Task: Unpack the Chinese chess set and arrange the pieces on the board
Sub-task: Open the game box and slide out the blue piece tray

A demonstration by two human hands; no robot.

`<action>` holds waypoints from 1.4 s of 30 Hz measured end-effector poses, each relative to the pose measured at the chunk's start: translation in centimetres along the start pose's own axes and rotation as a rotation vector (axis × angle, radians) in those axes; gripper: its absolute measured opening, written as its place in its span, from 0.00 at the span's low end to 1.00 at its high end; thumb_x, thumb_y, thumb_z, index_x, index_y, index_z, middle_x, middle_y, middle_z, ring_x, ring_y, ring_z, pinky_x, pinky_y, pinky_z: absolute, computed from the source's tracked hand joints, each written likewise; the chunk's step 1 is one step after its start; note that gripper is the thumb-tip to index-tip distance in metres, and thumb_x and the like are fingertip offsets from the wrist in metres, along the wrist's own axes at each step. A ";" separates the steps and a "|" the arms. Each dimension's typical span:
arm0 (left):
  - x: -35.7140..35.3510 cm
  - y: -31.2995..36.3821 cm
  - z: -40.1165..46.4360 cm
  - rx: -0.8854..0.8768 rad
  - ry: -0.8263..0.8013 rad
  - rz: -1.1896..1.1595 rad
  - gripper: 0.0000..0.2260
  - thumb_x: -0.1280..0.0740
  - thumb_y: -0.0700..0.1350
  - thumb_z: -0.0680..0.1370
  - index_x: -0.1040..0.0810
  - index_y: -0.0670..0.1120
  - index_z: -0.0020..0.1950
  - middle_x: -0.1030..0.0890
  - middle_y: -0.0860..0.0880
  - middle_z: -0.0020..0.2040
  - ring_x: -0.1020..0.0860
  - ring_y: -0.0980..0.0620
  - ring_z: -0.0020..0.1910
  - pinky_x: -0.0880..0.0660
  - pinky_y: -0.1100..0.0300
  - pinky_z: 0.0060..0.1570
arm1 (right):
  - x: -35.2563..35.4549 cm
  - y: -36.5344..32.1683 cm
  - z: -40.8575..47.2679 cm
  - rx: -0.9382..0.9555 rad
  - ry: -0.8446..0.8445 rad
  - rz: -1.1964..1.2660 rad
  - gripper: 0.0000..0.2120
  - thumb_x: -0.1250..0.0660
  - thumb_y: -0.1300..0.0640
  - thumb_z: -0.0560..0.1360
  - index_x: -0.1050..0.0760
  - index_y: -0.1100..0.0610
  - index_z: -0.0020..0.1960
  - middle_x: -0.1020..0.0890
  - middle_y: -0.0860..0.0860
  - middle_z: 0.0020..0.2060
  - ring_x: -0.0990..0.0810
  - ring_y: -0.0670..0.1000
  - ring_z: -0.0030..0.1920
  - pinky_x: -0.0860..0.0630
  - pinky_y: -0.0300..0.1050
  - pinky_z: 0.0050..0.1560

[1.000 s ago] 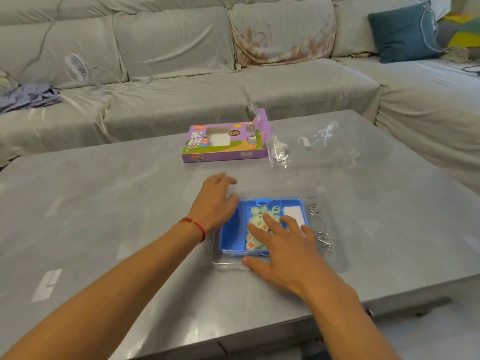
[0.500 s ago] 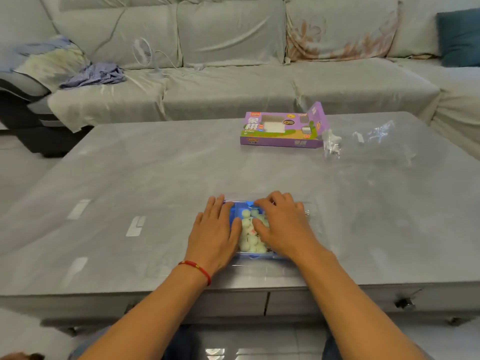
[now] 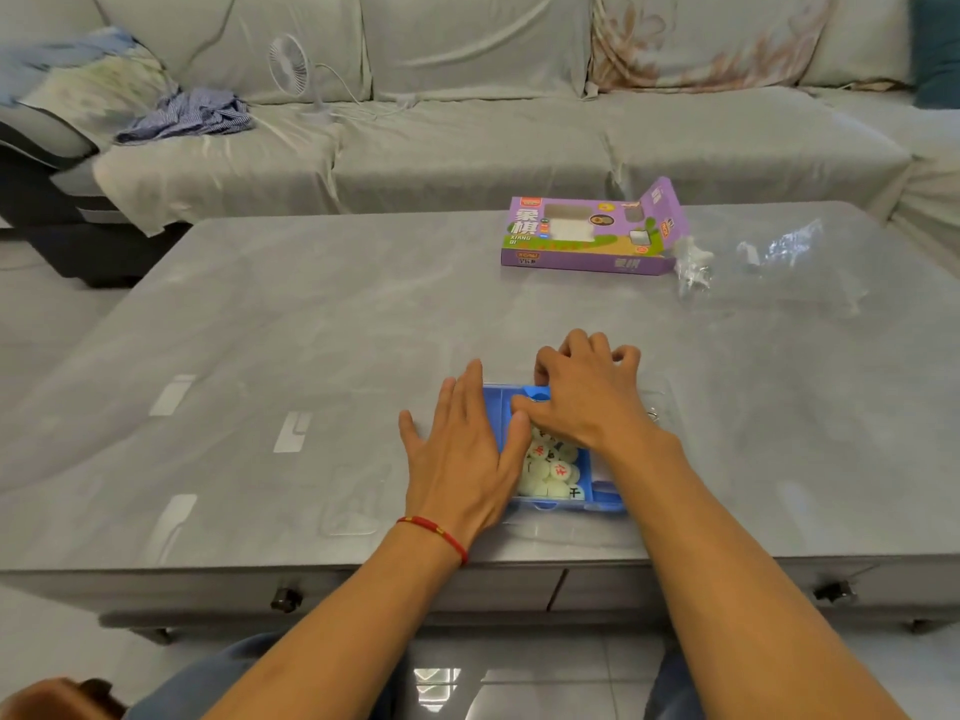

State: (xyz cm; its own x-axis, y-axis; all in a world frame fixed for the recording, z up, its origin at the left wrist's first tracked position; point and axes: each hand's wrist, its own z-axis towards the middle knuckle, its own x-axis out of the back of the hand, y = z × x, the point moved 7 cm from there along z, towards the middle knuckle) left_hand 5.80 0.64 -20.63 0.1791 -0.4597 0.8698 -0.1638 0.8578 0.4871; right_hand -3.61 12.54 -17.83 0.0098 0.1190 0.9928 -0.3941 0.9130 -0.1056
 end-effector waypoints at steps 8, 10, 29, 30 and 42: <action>0.1 -0.7 0.0 0.021 0.031 -0.216 0.40 0.59 0.74 0.72 0.63 0.58 0.79 0.43 0.55 0.80 0.39 0.54 0.77 0.55 0.40 0.76 | 1.5 0.3 -0.1 0.012 0.040 0.217 0.19 0.39 0.33 0.73 0.34 0.49 0.46 0.26 0.47 0.43 0.27 0.51 0.45 0.31 0.51 0.50; 0.2 -1.3 0.0 0.033 0.048 -0.256 0.37 0.56 0.72 0.76 0.62 0.57 0.80 0.38 0.53 0.78 0.35 0.51 0.75 0.50 0.41 0.76 | 1.9 1.0 -0.3 0.016 0.001 0.254 0.19 0.37 0.35 0.73 0.33 0.50 0.46 0.24 0.46 0.39 0.25 0.52 0.40 0.31 0.47 0.41; 1.7 -1.1 -0.1 -0.165 0.169 0.120 0.23 0.48 0.49 0.74 0.26 0.44 0.65 0.26 0.46 0.67 0.28 0.46 0.68 0.30 0.46 0.64 | 1.4 12.5 -2.8 -0.635 0.155 1.118 0.22 0.28 0.47 0.75 0.20 0.68 0.48 0.14 0.60 0.41 0.14 0.58 0.38 0.17 0.61 0.43; 1.7 -1.4 0.2 -0.151 0.165 0.132 0.20 0.46 0.48 0.76 0.25 0.45 0.64 0.26 0.46 0.68 0.28 0.47 0.68 0.31 0.47 0.65 | 1.4 12.8 -3.0 -0.656 0.167 1.129 0.23 0.28 0.46 0.75 0.21 0.69 0.49 0.14 0.61 0.41 0.14 0.59 0.38 0.17 0.63 0.43; 4.5 -6.5 3.1 0.136 0.294 0.138 0.09 0.40 0.45 0.79 0.22 0.42 0.46 0.23 0.44 0.59 0.28 0.43 0.64 0.29 0.47 0.52 | 0.9 20.1 -6.6 -0.946 0.374 1.081 0.17 0.31 0.47 0.74 0.21 0.63 0.45 0.16 0.58 0.44 0.16 0.59 0.42 0.17 0.58 0.44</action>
State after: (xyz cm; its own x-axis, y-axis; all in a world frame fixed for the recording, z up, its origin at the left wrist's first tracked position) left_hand 4.65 -7.69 -19.60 0.4148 -0.2391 0.8779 -0.3299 0.8597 0.3900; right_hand -5.49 33.54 -19.40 0.3973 0.8462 0.3550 0.3640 0.2098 -0.9074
